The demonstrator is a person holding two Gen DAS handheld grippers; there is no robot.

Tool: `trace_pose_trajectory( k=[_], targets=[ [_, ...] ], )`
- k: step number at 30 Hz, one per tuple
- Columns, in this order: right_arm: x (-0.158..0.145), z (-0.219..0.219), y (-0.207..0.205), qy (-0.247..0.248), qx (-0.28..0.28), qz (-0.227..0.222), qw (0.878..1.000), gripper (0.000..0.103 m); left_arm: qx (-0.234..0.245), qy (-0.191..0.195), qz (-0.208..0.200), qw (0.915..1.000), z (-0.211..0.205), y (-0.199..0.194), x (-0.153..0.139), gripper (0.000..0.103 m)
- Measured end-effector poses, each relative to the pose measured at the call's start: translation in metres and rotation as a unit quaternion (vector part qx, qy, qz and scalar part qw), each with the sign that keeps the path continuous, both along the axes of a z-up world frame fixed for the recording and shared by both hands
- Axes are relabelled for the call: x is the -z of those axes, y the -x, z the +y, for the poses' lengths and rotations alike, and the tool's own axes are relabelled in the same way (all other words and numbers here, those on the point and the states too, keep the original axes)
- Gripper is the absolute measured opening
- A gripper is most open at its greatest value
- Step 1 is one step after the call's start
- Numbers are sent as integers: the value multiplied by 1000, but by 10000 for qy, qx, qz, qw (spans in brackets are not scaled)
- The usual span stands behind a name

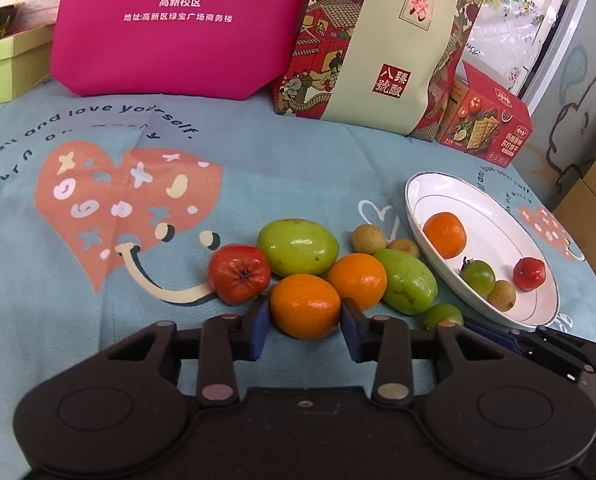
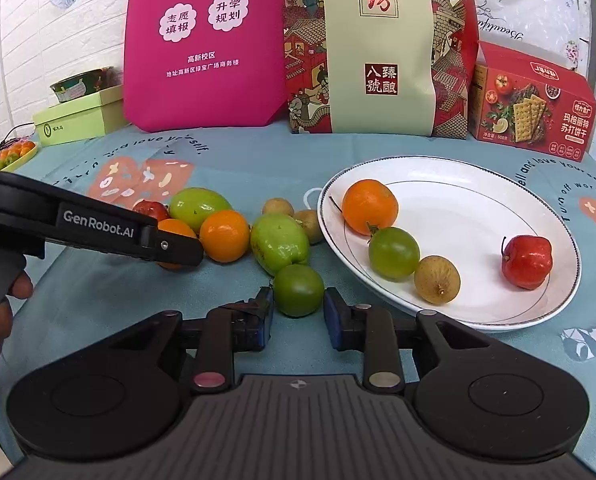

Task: Organize fruits
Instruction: 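Grasp a second orange with the left tool while the right tool grasps a lime, then carry the orange and lime onto the white plate and release both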

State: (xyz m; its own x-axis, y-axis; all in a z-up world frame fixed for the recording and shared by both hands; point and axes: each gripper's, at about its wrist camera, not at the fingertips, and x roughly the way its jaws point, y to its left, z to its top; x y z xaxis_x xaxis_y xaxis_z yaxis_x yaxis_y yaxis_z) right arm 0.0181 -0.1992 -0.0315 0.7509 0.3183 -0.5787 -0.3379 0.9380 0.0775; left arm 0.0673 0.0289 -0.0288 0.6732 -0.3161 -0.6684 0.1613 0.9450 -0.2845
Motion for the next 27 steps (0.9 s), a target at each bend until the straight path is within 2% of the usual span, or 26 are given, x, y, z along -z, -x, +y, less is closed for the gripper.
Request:
trace_pose_trajectory(
  k=[17, 20, 23, 27],
  targets=[
    [2, 0, -1, 31, -99, -32, 9999, 50, 65, -299, -109, 9995, -8, 2, -1, 103],
    [-8, -8, 6, -204, -176, -38, 9996, 49, 139, -174, -123, 9997, -9, 9, -10, 103],
    [-22, -17, 16, -325, -207, -321, 9987, 49, 335, -115, -330, 9988, -18, 15, -27, 103],
    [-36, -37, 13, -361, 108, -597, 9975, 49, 699, -34, -616, 9956, -40, 8, -50, 103]
  ],
)
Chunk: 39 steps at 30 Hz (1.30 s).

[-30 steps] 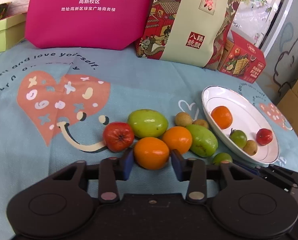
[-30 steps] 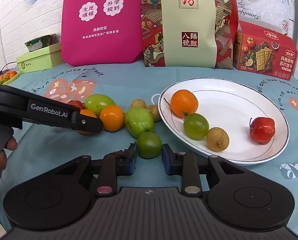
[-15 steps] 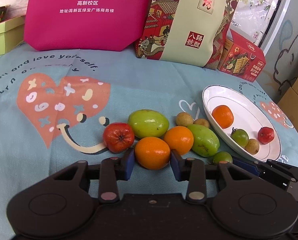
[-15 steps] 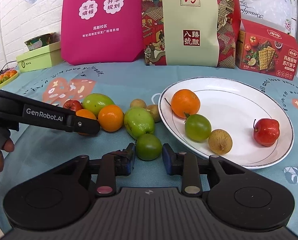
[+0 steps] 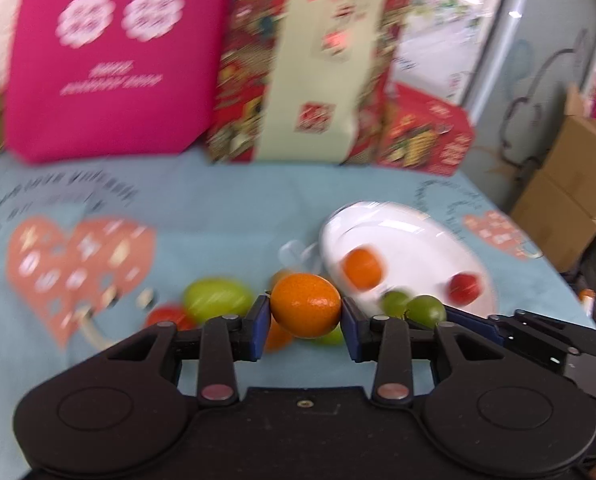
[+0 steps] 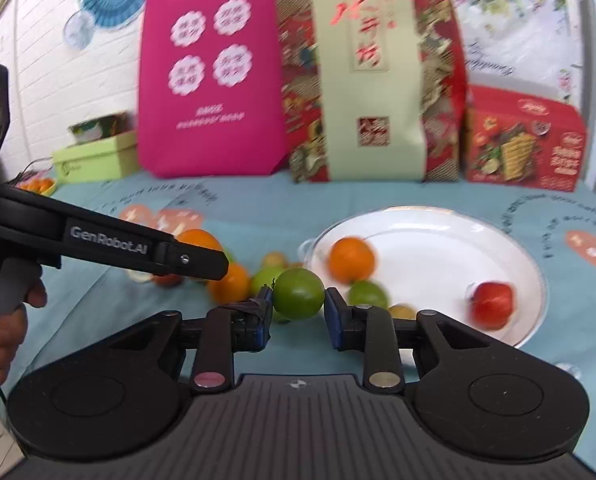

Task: Organize fruits
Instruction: 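Carry the orange and lime onto the white plate and release both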

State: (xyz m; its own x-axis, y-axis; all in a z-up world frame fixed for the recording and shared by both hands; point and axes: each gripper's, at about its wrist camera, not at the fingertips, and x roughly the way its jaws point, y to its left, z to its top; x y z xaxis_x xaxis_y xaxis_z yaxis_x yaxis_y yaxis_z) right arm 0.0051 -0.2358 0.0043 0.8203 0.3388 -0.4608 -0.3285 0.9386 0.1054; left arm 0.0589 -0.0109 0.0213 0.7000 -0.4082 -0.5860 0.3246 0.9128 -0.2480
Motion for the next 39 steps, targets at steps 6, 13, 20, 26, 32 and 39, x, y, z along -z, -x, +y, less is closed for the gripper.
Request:
trace_pose_trajectory(
  k=[6, 13, 20, 26, 32, 39],
  targets=[
    [-2, -33, -21, 131, 549, -124, 9983, 50, 466, -73, -233, 9986, -44, -31, -18, 103],
    [5, -64, -48, 197, 1043, -41, 9943, 50, 764, -376, -153, 9963, -86, -72, -8, 103],
    [17, -76, -68, 119, 1188, 209, 9926, 50, 869, -552, 168, 9945, -101, -98, 16, 103],
    [23, -76, -79, 189, 1124, 338, 9929, 50, 917, -642, 303, 9933, -106, -109, 27, 103],
    [28, -76, -86, 229, 1093, 505, 9925, 50, 916, -718, 388, 9924, -108, -115, 35, 103],
    [24, -75, -80, 213, 993, 343, 9942, 57, 879, -636, 282, 9937, -102, -109, 31, 103]
  ],
)
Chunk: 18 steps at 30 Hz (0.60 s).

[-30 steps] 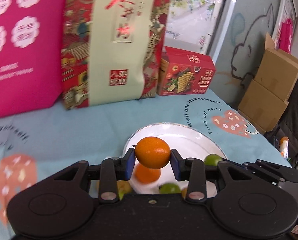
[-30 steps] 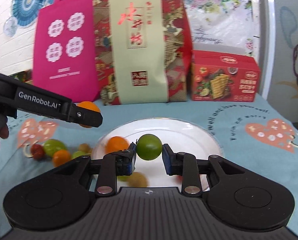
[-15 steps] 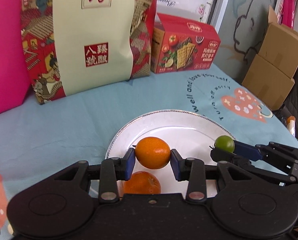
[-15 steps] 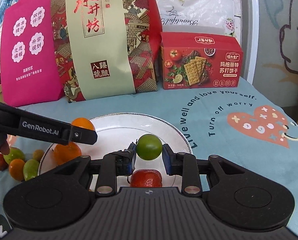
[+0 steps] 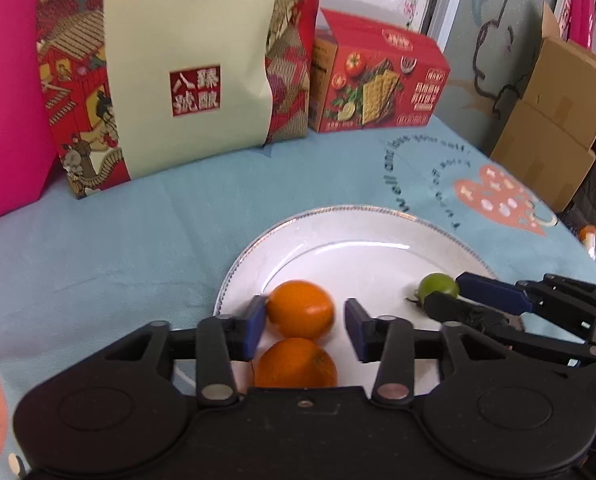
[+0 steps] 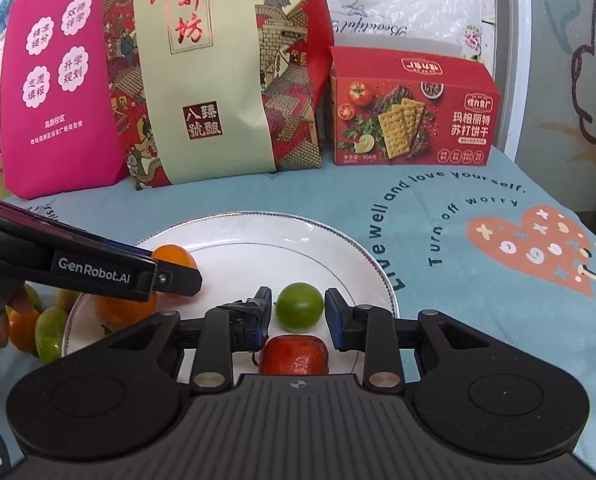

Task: Organize fruits
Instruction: 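Carry the orange and lime onto the white plate and release both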

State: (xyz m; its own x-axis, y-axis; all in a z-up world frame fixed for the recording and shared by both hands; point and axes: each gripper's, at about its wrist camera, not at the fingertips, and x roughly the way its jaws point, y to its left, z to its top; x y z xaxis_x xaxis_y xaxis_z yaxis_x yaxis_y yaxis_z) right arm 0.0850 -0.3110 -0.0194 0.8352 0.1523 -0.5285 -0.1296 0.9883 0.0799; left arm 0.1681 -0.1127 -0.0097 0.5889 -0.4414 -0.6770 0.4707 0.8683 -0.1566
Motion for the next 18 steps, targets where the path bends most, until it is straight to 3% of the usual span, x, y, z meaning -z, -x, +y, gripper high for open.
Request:
trace_pose_trajectory(
  k=[4, 9, 12, 18],
  targets=[
    [-7, 1, 11, 28, -31, -154, 9999, 65, -147, 201, -197, 9995, 13, 17, -16, 103],
    [-14, 6, 32, 104, -105, -335, 9993, 97, -454, 287, -343, 9980, 33, 47, -28, 103],
    [-16, 12, 46, 88, -207, -365, 9991, 103, -661, 356, -272, 9968, 45, 62, -29, 103],
    [-18, 28, 70, 1, -533, -333, 9980, 103, -1144, 394, -116, 9926, 74, 91, -22, 103]
  ],
)
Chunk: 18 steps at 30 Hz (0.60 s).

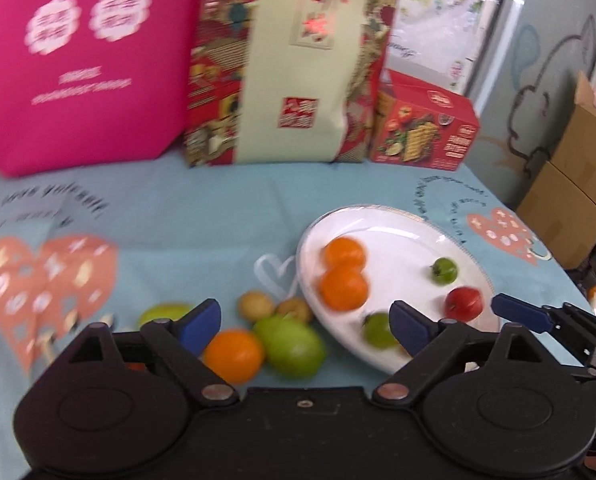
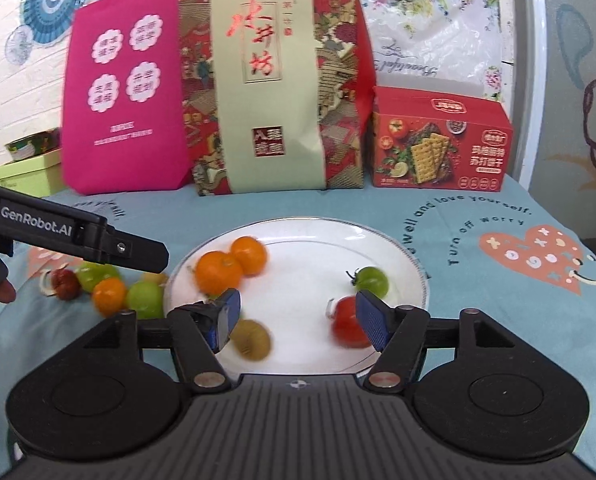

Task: Organize fruits
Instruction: 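Carry the orange and lime onto the white plate and release both, then grasp the red tomato with the left tool while the right tool grasps a green jujube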

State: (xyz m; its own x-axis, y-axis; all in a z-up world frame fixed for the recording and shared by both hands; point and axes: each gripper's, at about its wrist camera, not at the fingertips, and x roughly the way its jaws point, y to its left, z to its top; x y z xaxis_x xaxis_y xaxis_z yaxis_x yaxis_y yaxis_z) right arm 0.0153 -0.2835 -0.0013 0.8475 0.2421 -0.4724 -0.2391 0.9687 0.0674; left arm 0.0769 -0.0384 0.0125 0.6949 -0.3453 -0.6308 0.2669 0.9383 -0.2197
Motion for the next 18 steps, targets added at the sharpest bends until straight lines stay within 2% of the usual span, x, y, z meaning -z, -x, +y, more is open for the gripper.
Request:
trace_pose_trajectory(
  k=[12, 18],
  targets=[
    [4, 44, 29, -97, -861, 204, 9960, 103, -742, -14, 413, 9964, 54, 36, 25, 103],
    [8, 63, 35, 23, -788, 245, 9966, 103, -884, 28, 426, 9952, 68, 46, 29, 103]
  ],
)
